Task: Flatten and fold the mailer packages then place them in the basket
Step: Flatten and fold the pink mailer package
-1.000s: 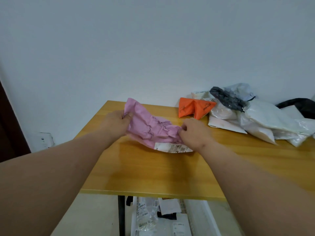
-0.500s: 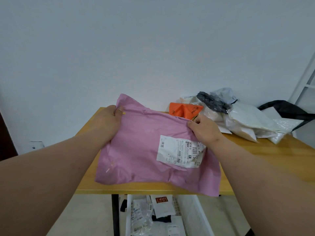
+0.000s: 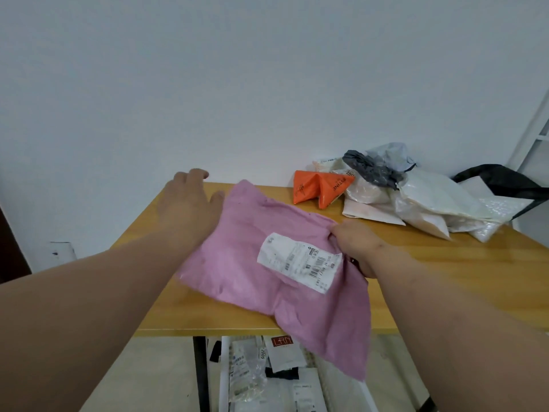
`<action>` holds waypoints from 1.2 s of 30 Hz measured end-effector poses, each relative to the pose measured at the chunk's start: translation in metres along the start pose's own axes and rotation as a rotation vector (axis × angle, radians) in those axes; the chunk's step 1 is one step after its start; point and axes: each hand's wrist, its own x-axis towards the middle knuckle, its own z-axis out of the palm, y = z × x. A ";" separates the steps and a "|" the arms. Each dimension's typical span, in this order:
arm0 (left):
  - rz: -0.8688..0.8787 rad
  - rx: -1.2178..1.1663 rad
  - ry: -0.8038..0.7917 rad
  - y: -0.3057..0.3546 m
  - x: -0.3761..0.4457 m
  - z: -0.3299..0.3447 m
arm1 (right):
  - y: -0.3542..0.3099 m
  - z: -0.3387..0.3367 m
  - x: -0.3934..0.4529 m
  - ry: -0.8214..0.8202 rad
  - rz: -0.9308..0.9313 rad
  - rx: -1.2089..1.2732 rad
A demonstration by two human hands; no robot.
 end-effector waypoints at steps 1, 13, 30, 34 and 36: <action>0.065 0.007 -0.022 0.004 -0.007 0.005 | 0.001 0.004 0.001 0.008 0.046 0.059; 0.232 0.047 -0.793 0.006 -0.058 0.070 | 0.039 0.010 -0.006 -0.452 0.313 0.195; 0.343 0.511 -0.989 -0.018 -0.056 0.072 | 0.036 -0.026 -0.007 -0.221 0.303 -0.570; 0.361 0.529 -1.021 -0.015 -0.053 0.068 | 0.030 -0.017 0.004 0.187 0.043 -0.420; 0.372 0.538 -1.050 -0.010 -0.051 0.066 | 0.030 0.003 0.006 0.123 -0.110 -0.416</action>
